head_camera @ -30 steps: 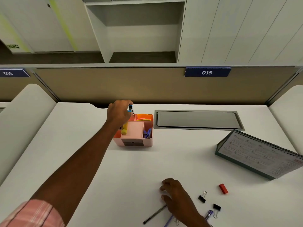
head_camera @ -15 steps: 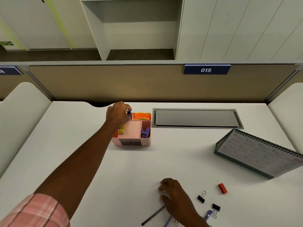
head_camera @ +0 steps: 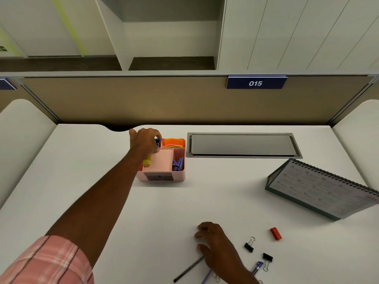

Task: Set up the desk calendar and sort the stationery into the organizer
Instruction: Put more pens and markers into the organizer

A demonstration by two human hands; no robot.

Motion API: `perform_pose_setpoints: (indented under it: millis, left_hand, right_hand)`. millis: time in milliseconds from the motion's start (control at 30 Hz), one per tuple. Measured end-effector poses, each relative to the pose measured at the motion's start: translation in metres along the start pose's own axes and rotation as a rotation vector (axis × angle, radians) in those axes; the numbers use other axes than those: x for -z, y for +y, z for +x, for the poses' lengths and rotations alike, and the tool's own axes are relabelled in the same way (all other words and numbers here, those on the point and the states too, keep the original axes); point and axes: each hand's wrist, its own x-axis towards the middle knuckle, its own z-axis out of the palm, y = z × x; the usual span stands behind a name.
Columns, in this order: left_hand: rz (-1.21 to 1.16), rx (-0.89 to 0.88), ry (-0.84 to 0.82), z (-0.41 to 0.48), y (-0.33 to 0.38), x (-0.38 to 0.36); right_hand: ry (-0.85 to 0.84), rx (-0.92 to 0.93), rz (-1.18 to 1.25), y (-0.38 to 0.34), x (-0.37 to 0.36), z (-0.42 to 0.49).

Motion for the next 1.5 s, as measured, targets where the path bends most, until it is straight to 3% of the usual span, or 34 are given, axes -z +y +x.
perform_pose_setpoints:
  millis: [867, 1267, 1500]
  left_hand:
    - [-0.122, 0.019, -0.116, -0.008, 0.009, -0.010]
    - [-0.073, 0.006, -0.150, -0.016, 0.012, -0.006]
    - [-0.099, 0.050, -0.075, -0.019, 0.010, -0.009]
  right_hand:
    - [-0.010, -0.003, -0.035, -0.011, 0.007, -0.003]
    - [0.009, -0.003, -0.031, -0.012, 0.004, -0.005]
    - [0.014, 0.006, -0.035, -0.010, 0.004, -0.004]
